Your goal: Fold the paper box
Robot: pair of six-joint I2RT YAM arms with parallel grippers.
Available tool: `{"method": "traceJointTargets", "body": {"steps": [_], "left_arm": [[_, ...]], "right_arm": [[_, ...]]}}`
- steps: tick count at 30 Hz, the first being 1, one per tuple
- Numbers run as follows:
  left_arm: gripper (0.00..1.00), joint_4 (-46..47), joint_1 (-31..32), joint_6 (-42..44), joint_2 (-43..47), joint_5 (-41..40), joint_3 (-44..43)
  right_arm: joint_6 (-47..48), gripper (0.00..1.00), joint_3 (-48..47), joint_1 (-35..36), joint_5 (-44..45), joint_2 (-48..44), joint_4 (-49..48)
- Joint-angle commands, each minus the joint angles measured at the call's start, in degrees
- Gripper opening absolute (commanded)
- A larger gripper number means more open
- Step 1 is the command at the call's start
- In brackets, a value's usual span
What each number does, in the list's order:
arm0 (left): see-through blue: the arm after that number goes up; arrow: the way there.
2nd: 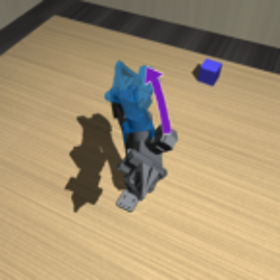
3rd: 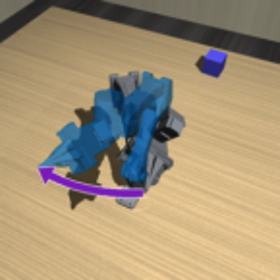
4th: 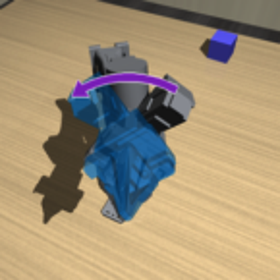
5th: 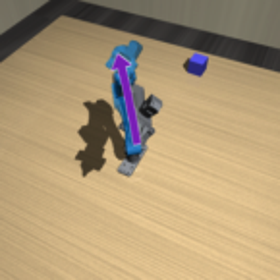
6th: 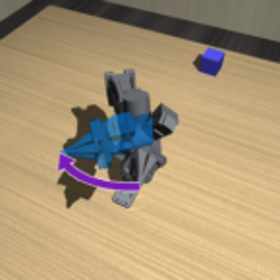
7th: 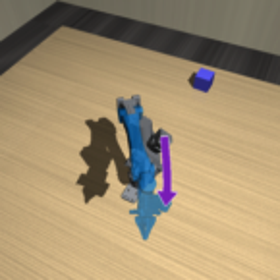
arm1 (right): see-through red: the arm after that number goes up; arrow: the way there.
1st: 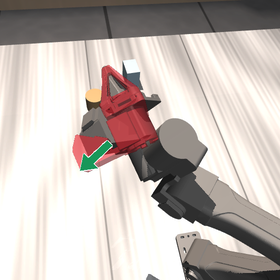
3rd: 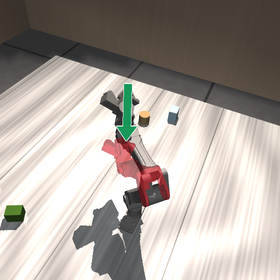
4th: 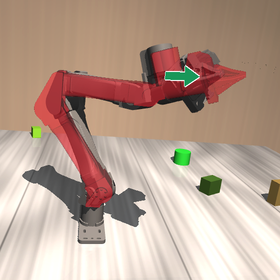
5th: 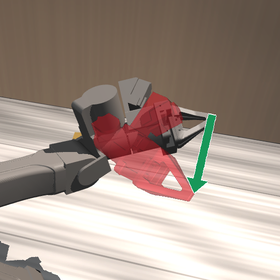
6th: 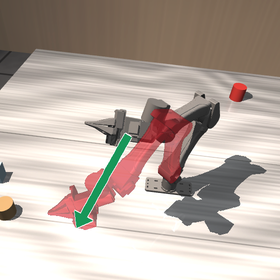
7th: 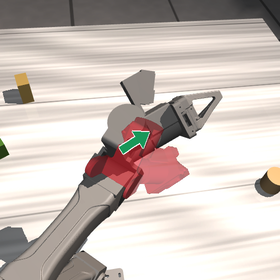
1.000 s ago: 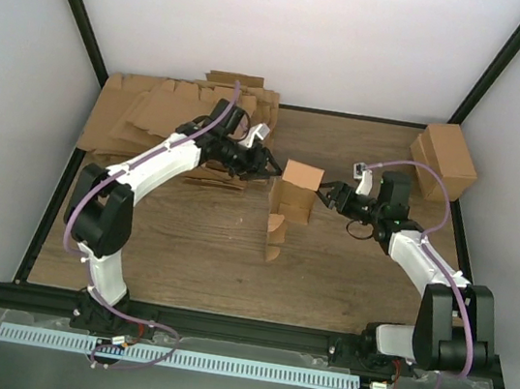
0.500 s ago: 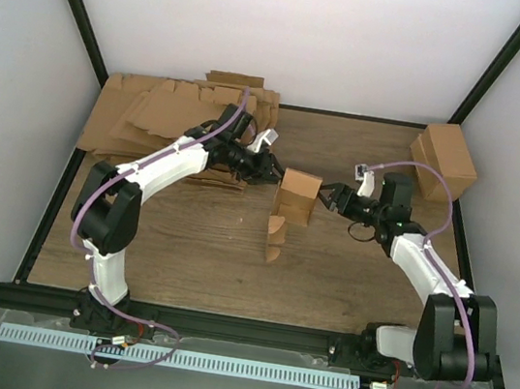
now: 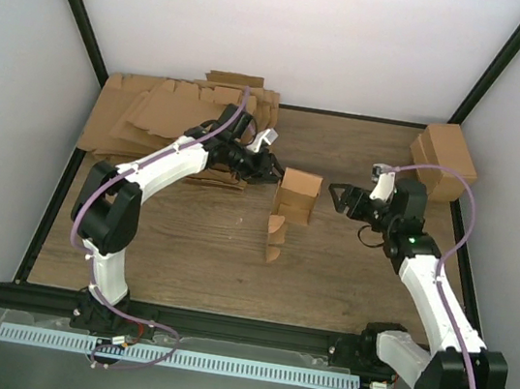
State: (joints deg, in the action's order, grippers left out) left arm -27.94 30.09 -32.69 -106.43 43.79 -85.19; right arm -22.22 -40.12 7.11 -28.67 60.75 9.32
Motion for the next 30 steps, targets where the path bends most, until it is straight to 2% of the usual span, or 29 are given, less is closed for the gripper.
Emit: {"method": "traceJointTargets", "body": {"steps": [1,6,9,11,16,21,25,30], "left_arm": [[0.34,-0.44,-0.42,1.60,-0.01,-0.51,-1.53],[0.35,-1.02,-0.53,1.97,1.21,-1.52,-1.63],[0.40,-2.18,-0.79,2.06,2.53,-3.82,-1.65],[0.44,-2.64,-1.05,2.10,3.75,-5.32,-1.56],[0.56,-4.46,-1.43,2.94,7.16,-8.88,-1.49],[0.57,-6.50,-1.52,4.13,10.24,-10.57,-0.31],[0.54,-5.87,-1.22,4.09,12.76,-8.59,2.51],[0.55,-4.88,0.28,4.32,14.70,-6.60,5.77]], "right_arm": [[4.73,0.83,-2.53,0.44,5.53,-4.11,-1.30],[9.17,0.82,-5.43,0.49,4.89,-4.68,-4.05],[15.18,0.67,-5.91,1.48,-1.79,-3.94,-8.50],[20.88,0.65,-7.84,4.51,-3.00,-1.67,-8.45],[33.51,0.67,-15.44,10.25,0.94,5.41,0.11],[43.67,0.65,-18.11,13.61,1.66,8.24,4.91],[46.77,0.64,-18.89,16.79,8.24,10.54,7.80],[49.71,0.60,-17.72,21.58,15.16,12.50,9.03]]}}
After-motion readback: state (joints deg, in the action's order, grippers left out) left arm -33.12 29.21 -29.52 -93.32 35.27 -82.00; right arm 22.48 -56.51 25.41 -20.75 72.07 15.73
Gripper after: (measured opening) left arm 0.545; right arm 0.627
